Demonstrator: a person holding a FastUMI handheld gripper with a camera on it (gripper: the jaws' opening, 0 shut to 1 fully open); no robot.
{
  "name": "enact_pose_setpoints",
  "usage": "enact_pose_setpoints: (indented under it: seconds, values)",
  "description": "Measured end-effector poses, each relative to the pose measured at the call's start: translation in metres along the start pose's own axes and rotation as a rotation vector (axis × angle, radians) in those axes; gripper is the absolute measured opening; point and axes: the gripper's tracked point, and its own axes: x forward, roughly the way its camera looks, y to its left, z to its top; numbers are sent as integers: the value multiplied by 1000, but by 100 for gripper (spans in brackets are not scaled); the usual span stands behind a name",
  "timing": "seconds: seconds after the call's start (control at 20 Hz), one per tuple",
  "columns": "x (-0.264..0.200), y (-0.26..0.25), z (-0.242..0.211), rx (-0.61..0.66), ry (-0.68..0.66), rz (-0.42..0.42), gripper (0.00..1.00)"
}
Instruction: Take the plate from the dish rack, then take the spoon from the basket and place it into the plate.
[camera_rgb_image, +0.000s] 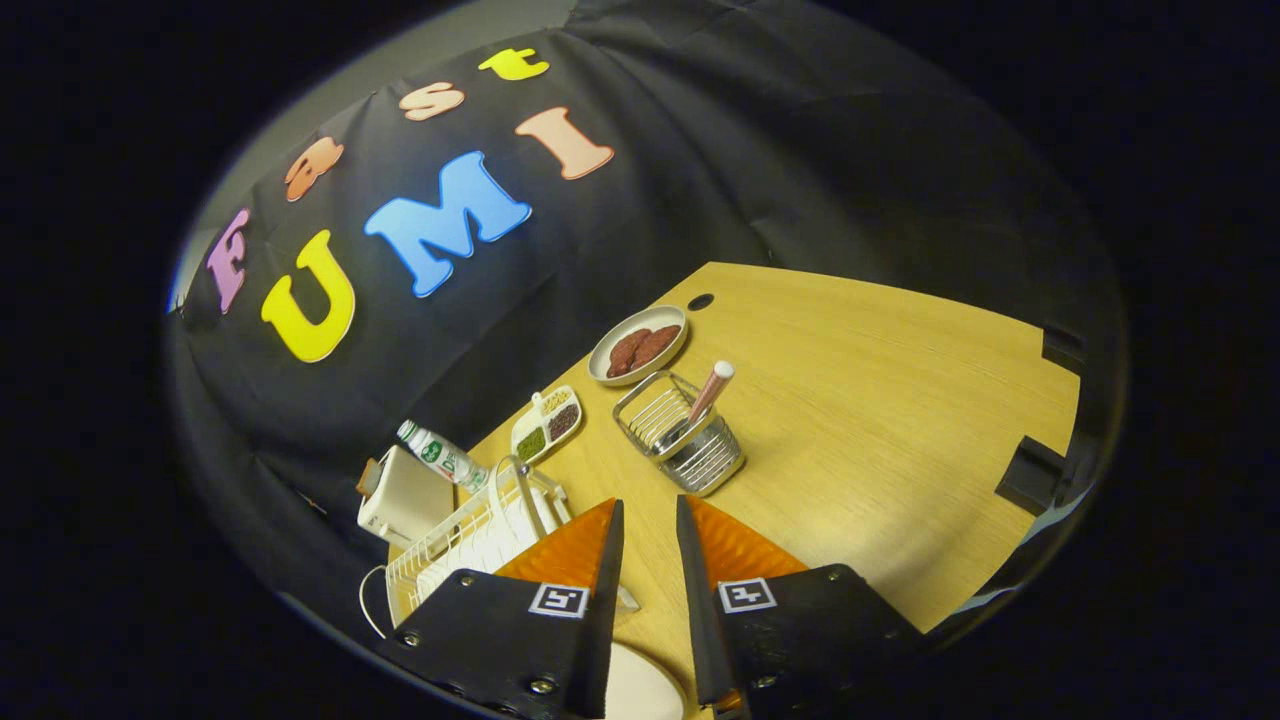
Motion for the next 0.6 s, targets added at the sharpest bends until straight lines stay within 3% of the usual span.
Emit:
enact_pose_setpoints:
  seconds: [0.4, 0.6]
  values:
    - [55, -28, 38, 125, -78, -118, 33]
    - [73, -33, 47, 163, -85, -133, 33]
